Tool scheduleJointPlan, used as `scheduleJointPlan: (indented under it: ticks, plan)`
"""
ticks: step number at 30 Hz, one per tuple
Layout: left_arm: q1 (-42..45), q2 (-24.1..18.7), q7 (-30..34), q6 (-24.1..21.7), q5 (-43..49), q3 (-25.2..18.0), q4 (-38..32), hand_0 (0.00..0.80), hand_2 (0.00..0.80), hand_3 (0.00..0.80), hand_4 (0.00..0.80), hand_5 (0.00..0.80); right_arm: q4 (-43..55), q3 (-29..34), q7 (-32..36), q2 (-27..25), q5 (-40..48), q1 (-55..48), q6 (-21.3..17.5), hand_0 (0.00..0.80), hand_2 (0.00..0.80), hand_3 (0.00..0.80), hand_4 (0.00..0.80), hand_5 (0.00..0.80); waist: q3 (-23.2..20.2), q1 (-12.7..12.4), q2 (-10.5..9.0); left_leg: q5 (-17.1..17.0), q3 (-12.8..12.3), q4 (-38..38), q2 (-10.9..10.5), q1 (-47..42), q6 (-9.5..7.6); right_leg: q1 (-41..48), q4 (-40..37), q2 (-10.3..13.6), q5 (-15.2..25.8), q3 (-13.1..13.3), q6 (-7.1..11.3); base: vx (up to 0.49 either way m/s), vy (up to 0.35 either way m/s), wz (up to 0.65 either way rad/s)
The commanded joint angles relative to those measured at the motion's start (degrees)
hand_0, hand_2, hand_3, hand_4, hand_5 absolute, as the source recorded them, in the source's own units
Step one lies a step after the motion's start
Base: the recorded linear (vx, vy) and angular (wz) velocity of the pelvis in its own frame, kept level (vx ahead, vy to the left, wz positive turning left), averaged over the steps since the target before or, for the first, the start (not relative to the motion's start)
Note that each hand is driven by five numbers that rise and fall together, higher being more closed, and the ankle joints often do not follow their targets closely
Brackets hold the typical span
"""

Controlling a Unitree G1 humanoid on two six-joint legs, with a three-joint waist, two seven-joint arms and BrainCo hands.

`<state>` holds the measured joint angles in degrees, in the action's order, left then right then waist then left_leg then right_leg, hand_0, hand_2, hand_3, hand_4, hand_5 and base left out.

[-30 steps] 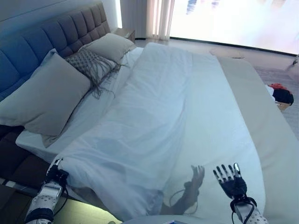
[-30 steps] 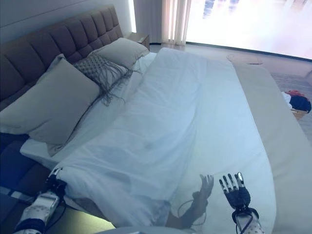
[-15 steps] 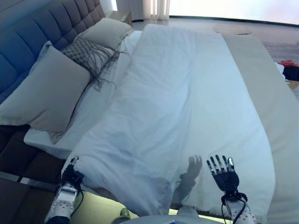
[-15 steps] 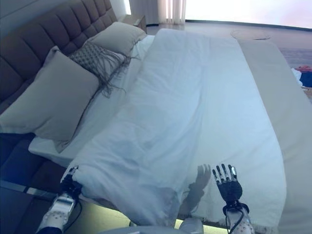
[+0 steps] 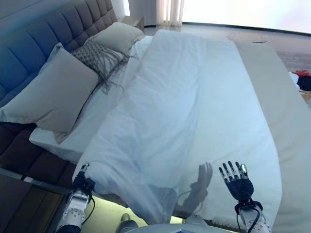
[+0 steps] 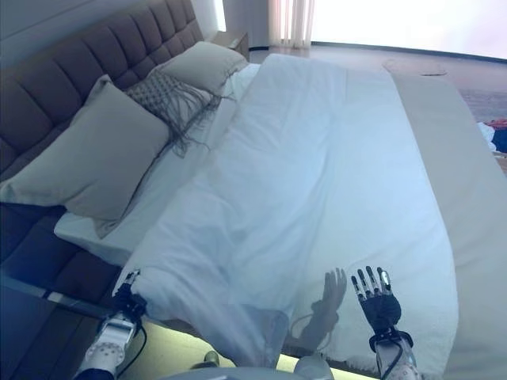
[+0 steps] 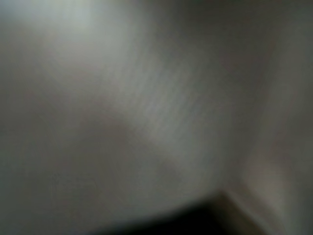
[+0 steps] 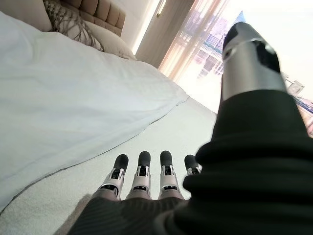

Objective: Make the bed neatly

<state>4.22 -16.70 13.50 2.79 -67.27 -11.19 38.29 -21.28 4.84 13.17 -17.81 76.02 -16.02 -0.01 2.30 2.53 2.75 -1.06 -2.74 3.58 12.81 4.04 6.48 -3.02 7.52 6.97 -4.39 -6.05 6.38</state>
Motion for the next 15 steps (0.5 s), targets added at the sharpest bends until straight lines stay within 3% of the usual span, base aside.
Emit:
scheduleJointPlan:
  ticks: [1, 4, 7, 11, 12, 15]
  plan:
    - [-3.60, -3.96, 1.27, -3.62, -1.48, -0.65, 0.52, 0.800, 0.800, 0.800, 0.800, 0.800, 4.54, 1.13, 0.79, 1.44, -0.60, 0.73, 0.33, 0.000, 0.000, 0.000, 0.000, 0.000, -2.26, 0.97, -0.91, -12.72, 5.04, 1.20, 6.67, 0.52, 4.52, 1.57, 0.17, -1.50, -0.10, 0.15, -1.56, 0.045, 0.333, 0.00]
    - [-3.63, -3.56, 2.17, -4.11, 0.14, 0.27, 0.67, 0.800, 0.800, 0.800, 0.800, 0.800, 5.53, -0.44, 0.21, 1.33, -1.22, 1.24, 0.38, 0.000, 0.000, 0.000, 0.000, 0.000, -2.35, 1.58, 0.71, -13.34, 5.54, -1.39, 7.66, -2.25, 5.04, 0.73, 2.31, 1.37, -0.87, 0.81, -0.39, 0.037, 0.404, 0.00]
    - [-3.14, -3.26, 3.28, -4.18, 0.36, 0.45, 0.32, 0.800, 0.800, 0.800, 0.800, 0.800, 5.85, -0.94, 0.21, 1.18, -1.75, 1.97, 0.35, 0.000, 0.000, 0.000, 0.000, 0.000, -2.07, 2.14, 2.04, -11.79, 6.02, -2.27, 7.24, -3.81, 5.36, -0.49, 4.58, 5.20, -1.33, 2.76, 1.52, 0.033, 0.489, -0.02]
    - [-3.03, -3.24, 3.67, -3.09, 0.85, 0.61, -1.52, 0.800, 0.800, 0.800, 0.800, 0.800, 5.15, -0.66, -0.40, 1.50, -1.18, 4.14, 0.12, 0.000, 0.000, 0.000, 0.000, 0.000, -1.19, 2.35, 1.71, -4.44, 5.24, 2.43, 4.37, -3.43, 5.00, -0.47, 5.24, 11.38, 0.20, 6.07, 4.86, 0.041, 0.536, -0.01]
    - [-3.36, -3.46, 3.55, -2.74, 1.40, 0.87, -1.81, 0.800, 0.800, 0.800, 0.800, 0.800, 5.02, -0.69, -0.63, 1.92, -1.24, 4.41, -0.13, 0.000, 0.000, 0.000, 0.000, 0.000, -1.15, 2.24, 0.95, -0.64, 3.90, 3.19, 3.10, -3.56, 4.10, -0.24, 4.28, 13.76, 1.97, 5.87, 6.03, 0.058, 0.482, -0.14]
    - [-3.29, -4.42, 3.51, -2.29, 2.32, 1.34, -1.70, 0.800, 0.800, 0.800, 0.800, 0.800, 5.56, 0.59, -1.14, 3.38, 0.68, 4.61, 2.24, 0.000, 0.000, 0.000, 0.000, 0.000, -1.17, 1.65, -1.00, 3.81, 4.53, 8.13, -0.98, -1.92, 2.36, -0.49, -0.67, 17.44, 9.98, 7.69, 7.91, 0.003, 0.370, -0.20]
